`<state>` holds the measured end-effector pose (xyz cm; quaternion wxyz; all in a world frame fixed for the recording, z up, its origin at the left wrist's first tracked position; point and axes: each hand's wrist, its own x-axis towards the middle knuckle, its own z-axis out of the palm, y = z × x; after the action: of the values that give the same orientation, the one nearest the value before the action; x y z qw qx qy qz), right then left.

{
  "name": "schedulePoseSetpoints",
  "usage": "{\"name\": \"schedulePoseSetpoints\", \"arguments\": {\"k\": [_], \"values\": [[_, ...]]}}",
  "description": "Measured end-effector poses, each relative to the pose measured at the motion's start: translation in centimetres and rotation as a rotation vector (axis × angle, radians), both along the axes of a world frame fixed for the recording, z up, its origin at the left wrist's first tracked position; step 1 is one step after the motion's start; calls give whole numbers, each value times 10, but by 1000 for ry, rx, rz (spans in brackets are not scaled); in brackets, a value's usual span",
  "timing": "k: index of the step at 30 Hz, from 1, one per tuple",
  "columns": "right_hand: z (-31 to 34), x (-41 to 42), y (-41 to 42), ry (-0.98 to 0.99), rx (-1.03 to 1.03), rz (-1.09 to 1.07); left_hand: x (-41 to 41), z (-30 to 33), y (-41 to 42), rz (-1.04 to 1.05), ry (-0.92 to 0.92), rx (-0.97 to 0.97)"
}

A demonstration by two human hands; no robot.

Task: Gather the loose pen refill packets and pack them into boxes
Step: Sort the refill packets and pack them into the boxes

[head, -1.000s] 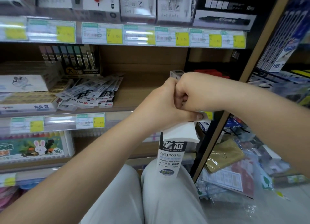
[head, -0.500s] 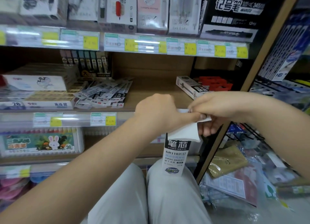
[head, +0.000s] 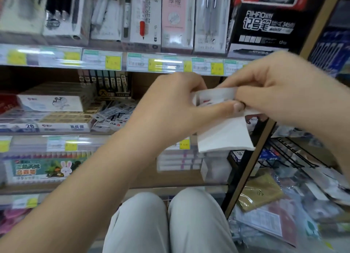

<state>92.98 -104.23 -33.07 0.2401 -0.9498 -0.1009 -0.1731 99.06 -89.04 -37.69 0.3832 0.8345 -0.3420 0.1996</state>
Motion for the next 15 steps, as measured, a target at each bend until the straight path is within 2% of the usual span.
{"name": "schedulePoseSetpoints", "arguments": {"k": [3, 6, 9, 15], "values": [[-7, 5, 4, -199, -110, -10, 4, -2, 2, 70, -136, 41], [-40, 32, -1, -339, -207, -77, 22, -21, -4, 222, -215, 214], [-79, 68, -11, -396, -297, -117, 45, -51, -11, 293, -155, 319], [-136, 119, -25, -404, -368, -235, 82, -94, -24, 284, 8, 368]]}}
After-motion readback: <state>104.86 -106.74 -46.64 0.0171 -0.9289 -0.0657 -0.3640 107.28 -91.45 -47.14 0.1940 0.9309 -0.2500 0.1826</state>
